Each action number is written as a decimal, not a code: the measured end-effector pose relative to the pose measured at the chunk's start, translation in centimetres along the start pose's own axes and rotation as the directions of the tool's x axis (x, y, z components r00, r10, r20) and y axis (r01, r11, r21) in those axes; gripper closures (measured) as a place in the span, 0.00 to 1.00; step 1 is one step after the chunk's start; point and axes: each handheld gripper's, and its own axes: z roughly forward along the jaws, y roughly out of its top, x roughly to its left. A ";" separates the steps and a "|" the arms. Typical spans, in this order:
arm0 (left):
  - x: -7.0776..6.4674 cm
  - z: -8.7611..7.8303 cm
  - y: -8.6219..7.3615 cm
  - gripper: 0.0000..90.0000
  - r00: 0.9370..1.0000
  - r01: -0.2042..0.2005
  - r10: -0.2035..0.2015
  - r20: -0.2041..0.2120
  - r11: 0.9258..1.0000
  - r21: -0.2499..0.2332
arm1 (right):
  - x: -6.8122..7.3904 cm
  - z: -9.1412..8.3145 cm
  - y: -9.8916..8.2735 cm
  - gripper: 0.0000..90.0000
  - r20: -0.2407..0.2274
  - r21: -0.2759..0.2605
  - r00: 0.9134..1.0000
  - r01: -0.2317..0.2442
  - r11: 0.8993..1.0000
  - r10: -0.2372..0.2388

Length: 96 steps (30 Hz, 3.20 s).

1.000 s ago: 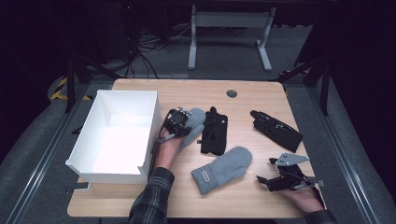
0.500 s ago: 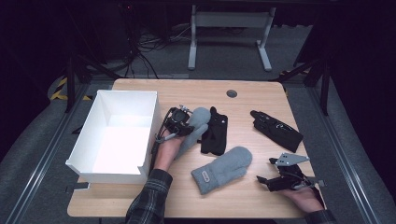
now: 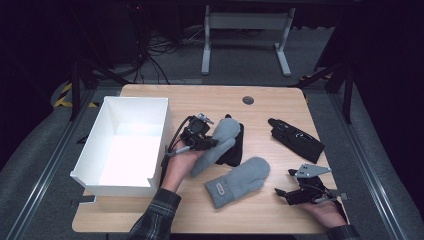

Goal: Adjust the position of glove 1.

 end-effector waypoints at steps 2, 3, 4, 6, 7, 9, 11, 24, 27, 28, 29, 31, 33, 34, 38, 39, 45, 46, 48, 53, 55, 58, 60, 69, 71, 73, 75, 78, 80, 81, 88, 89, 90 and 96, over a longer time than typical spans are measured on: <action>-0.7 -0.1 0.1 0.89 1.000 -0.013 0.013 0.017 1.000 0.004 | 0.0 0.0 0.0 0.11 0.000 0.000 1.000 0.000 1.000 0.000; -1.2 -0.2 0.1 0.89 0.999 -0.023 0.023 0.024 1.000 0.010 | 0.0 0.0 0.0 0.11 0.000 0.000 1.000 -0.001 1.000 0.001; -1.5 -0.3 0.2 0.89 0.999 -0.025 0.024 0.028 1.000 0.010 | 0.0 0.0 0.0 0.11 0.000 0.000 1.000 -0.001 1.000 0.001; -2.5 -0.4 0.2 0.89 0.998 -0.039 0.038 0.046 0.999 0.017 | 0.0 0.0 0.0 0.11 0.001 0.000 1.000 -0.001 1.000 0.001; -2.8 -0.4 0.3 0.89 0.998 -0.040 0.039 0.049 0.999 0.019 | 0.0 0.0 0.0 0.11 0.001 0.000 1.000 -0.001 1.000 0.001; -3.7 -0.3 0.3 0.89 0.997 -0.055 0.053 0.060 0.998 0.036 | 0.0 0.0 0.0 0.11 0.001 0.000 1.000 -0.001 1.000 0.001; -4.6 -0.2 0.4 0.89 0.995 -0.078 0.074 0.071 0.996 0.051 | 0.0 0.0 0.0 0.11 0.001 0.000 1.000 -0.001 1.000 0.001; -7.8 1.9 0.9 0.89 0.986 -0.117 0.104 0.130 0.988 0.097 | 0.0 0.0 0.0 0.11 0.001 0.000 1.000 -0.001 1.000 0.001; -8.2 2.6 0.9 0.89 0.986 -0.115 0.100 0.131 0.987 0.113 | 0.0 0.0 0.0 0.11 0.001 0.000 1.000 -0.001 1.000 0.001; -8.3 2.7 0.9 0.89 0.986 -0.120 0.104 0.128 0.985 0.120 | 0.0 0.0 0.0 0.11 0.000 0.000 1.000 -0.001 1.000 0.001; -8.4 2.9 0.9 0.89 0.986 -0.120 0.104 0.127 0.985 0.123 | 0.0 0.0 0.0 0.11 0.000 0.000 1.000 -0.001 1.000 0.001; -8.4 3.4 0.8 0.89 0.986 -0.124 0.107 0.131 0.984 0.130 | 0.0 0.0 0.0 0.11 0.000 0.000 1.000 -0.001 1.000 0.001; -8.5 3.9 0.6 0.89 0.986 -0.125 0.106 0.132 0.982 0.141 | 0.0 0.0 0.0 0.11 0.000 0.000 1.000 -0.002 1.000 0.002; -8.5 3.9 0.6 0.89 0.986 -0.125 0.106 0.132 0.982 0.141 | 0.0 0.0 0.0 0.11 0.001 0.000 1.000 -0.001 1.000 0.001; -8.5 4.8 0.4 0.89 0.986 -0.122 0.101 0.134 0.980 0.159 | 0.0 0.0 0.0 0.11 0.000 0.000 1.000 -0.001 1.000 0.001; -8.5 5.1 0.3 0.89 0.986 -0.124 0.103 0.132 0.978 0.165 | 0.0 0.0 0.0 0.11 0.000 0.000 1.000 -0.001 1.000 0.001; -8.8 6.5 -0.1 0.89 0.983 -0.144 0.117 0.139 0.968 0.203 | 0.0 0.0 0.0 0.11 0.001 0.000 1.000 -0.001 1.000 0.001; -8.9 6.6 -0.1 0.89 0.983 -0.152 0.125 0.137 0.965 0.213 | 0.0 0.0 0.0 0.11 0.000 0.000 1.000 -0.001 1.000 0.001; -9.0 6.9 -0.1 0.89 0.982 -0.164 0.137 0.132 0.962 0.218 | 0.0 0.0 0.0 0.11 0.000 0.000 1.000 -0.001 1.000 0.001; -9.0 6.4 -0.1 0.82 0.976 -0.195 0.170 0.139 0.962 0.190 | 0.0 0.0 0.0 0.11 0.000 0.000 1.000 -0.001 1.000 0.001; -9.0 5.9 0.0 0.72 0.973 -0.206 0.184 0.136 0.964 0.167 | 0.0 0.0 0.0 0.11 0.001 0.000 1.000 -0.002 1.000 0.002; -9.0 4.8 0.1 0.59 0.971 -0.211 0.193 0.144 0.969 0.126 | 0.0 0.0 0.0 0.11 0.001 0.000 1.000 -0.001 1.000 0.001; -8.9 3.9 0.0 0.54 0.968 -0.215 0.200 0.151 0.973 0.088 | 0.0 0.0 0.0 0.11 0.001 0.000 1.000 -0.001 1.000 0.001; -7.7 0.5 -2.8 0.47 0.972 -0.205 0.198 0.125 0.978 0.044 | 0.1 -0.1 -0.1 0.11 0.003 -0.001 1.000 -0.002 1.000 0.002; -7.6 0.0 -3.7 0.48 0.971 -0.213 0.207 0.117 0.976 0.039 | 0.1 -0.1 -0.1 0.11 0.004 -0.001 1.000 -0.002 1.000 0.002; -7.4 -0.3 -4.5 0.48 0.972 -0.213 0.207 0.109 0.976 0.045 | 0.1 -0.1 -0.1 0.11 0.004 -0.001 1.000 -0.003 1.000 0.003; -7.2 -0.3 -5.0 0.49 0.974 -0.207 0.201 0.108 0.977 0.048 | 0.1 -0.1 -0.1 0.11 0.004 -0.001 1.000 -0.003 1.000 0.003; -7.1 0.1 -5.7 0.54 0.972 -0.215 0.208 0.107 0.975 0.057 | 0.1 -0.1 -0.1 0.11 0.005 -0.001 1.000 -0.004 1.000 0.004; -7.1 0.2 -5.8 0.62 0.970 -0.229 0.222 0.101 0.971 0.068 | 0.1 -0.1 -0.1 0.11 0.005 0.000 1.000 -0.004 1.000 0.004; -7.0 0.6 -5.9 0.62 0.973 -0.221 0.213 0.088 0.971 0.094 | 0.1 -0.1 -0.1 0.11 0.006 -0.001 1.000 -0.004 1.000 0.004; -6.8 1.2 -6.1 0.95 0.974 -0.208 0.198 0.109 0.974 0.090 | 0.1 -0.1 -0.1 0.11 0.007 -0.001 1.000 -0.006 1.000 0.006; -6.8 1.1 -6.0 0.95 0.976 -0.199 0.189 0.110 0.976 0.087 | 0.1 -0.1 -0.1 0.11 0.007 -0.001 1.000 -0.007 1.000 0.007; -6.8 1.0 -6.0 0.95 0.977 -0.187 0.178 0.116 0.979 0.076 | 0.1 -0.1 -0.1 0.11 0.007 -0.001 1.000 -0.007 1.000 0.007; -7.2 -0.4 -5.5 0.96 0.977 -0.157 0.151 0.153 0.987 0.031 | 0.0 -0.1 -0.1 0.11 0.008 -0.001 1.000 -0.008 1.000 0.008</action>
